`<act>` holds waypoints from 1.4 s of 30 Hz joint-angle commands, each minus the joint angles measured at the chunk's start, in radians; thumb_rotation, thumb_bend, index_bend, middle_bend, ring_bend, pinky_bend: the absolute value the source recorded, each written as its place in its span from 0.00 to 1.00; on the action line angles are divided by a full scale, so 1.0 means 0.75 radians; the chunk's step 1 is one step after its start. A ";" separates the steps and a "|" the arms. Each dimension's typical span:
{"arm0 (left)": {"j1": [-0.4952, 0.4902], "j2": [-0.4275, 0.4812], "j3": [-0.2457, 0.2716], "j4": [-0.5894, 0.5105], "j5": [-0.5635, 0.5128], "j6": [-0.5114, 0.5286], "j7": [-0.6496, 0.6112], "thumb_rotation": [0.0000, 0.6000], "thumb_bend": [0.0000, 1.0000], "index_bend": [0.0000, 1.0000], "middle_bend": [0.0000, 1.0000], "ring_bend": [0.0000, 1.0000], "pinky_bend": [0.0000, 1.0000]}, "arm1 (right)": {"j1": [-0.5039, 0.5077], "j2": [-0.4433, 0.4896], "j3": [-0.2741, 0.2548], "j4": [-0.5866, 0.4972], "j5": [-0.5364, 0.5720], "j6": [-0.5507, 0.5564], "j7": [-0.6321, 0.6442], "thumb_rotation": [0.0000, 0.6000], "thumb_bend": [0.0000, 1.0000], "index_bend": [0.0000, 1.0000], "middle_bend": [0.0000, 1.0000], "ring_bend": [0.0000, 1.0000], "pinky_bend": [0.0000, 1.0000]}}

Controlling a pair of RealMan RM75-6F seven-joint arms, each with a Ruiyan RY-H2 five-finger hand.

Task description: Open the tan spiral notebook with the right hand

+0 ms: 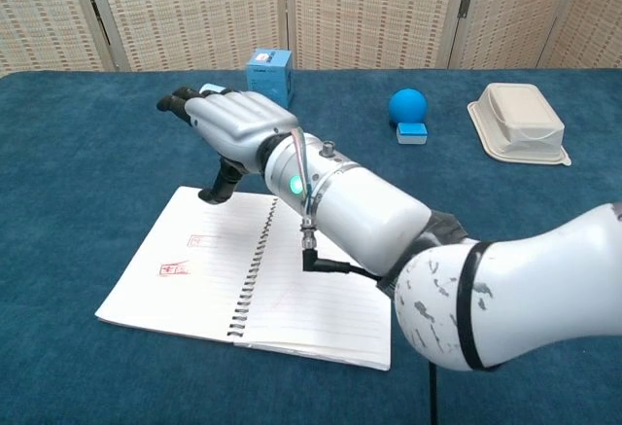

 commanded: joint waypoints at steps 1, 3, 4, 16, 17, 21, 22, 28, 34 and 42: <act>-0.005 -0.007 0.019 -0.028 0.060 0.031 0.057 1.00 0.27 0.09 0.04 0.06 0.14 | -0.180 0.230 -0.105 -0.346 0.035 0.120 -0.143 1.00 0.30 0.00 0.00 0.00 0.00; -0.011 -0.012 0.038 -0.045 0.108 0.047 0.106 1.00 0.27 0.09 0.04 0.06 0.14 | -0.298 0.410 -0.168 -0.598 0.096 0.191 -0.276 1.00 0.30 0.00 0.00 0.00 0.00; -0.014 -0.013 0.044 -0.052 0.121 0.050 0.120 1.00 0.27 0.09 0.04 0.06 0.14 | -0.332 0.467 -0.186 -0.675 0.121 0.211 -0.316 1.00 0.30 0.00 0.00 0.00 0.00; -0.075 -0.088 0.145 -0.178 0.305 0.043 0.485 1.00 0.27 0.09 0.04 0.06 0.14 | -0.944 1.210 -0.570 -1.080 -0.161 0.751 0.107 1.00 0.30 0.00 0.00 0.00 0.00; -0.077 -0.094 0.149 -0.184 0.310 0.042 0.509 1.00 0.27 0.09 0.04 0.06 0.14 | -0.976 1.229 -0.592 -1.040 -0.188 0.778 0.174 1.00 0.30 0.00 0.00 0.00 0.00; -0.071 -0.115 0.161 -0.196 0.369 0.100 0.552 1.00 0.27 0.09 0.04 0.06 0.14 | -1.094 1.258 -0.653 -0.877 -0.268 0.895 0.345 1.00 0.30 0.00 0.00 0.00 0.00; -0.066 -0.120 0.166 -0.189 0.400 0.128 0.541 1.00 0.27 0.09 0.04 0.06 0.14 | -1.125 1.253 -0.660 -0.836 -0.292 0.940 0.362 1.00 0.30 0.00 0.00 0.00 0.00; -0.052 -0.123 0.184 -0.175 0.441 0.172 0.531 1.00 0.27 0.10 0.04 0.06 0.14 | -1.225 1.235 -0.669 -0.755 -0.381 1.081 0.345 1.00 0.30 0.00 0.00 0.00 0.00; -0.055 -0.108 0.187 -0.180 0.414 0.151 0.522 1.00 0.27 0.10 0.04 0.06 0.14 | -1.256 1.251 -0.642 -0.760 -0.387 1.096 0.381 1.00 0.30 0.00 0.00 0.00 0.00; -0.076 -0.116 0.182 -0.190 0.386 0.115 0.554 1.00 0.27 0.10 0.04 0.06 0.14 | -1.269 1.277 -0.613 -0.763 -0.375 1.061 0.425 1.00 0.30 0.00 0.00 0.00 0.00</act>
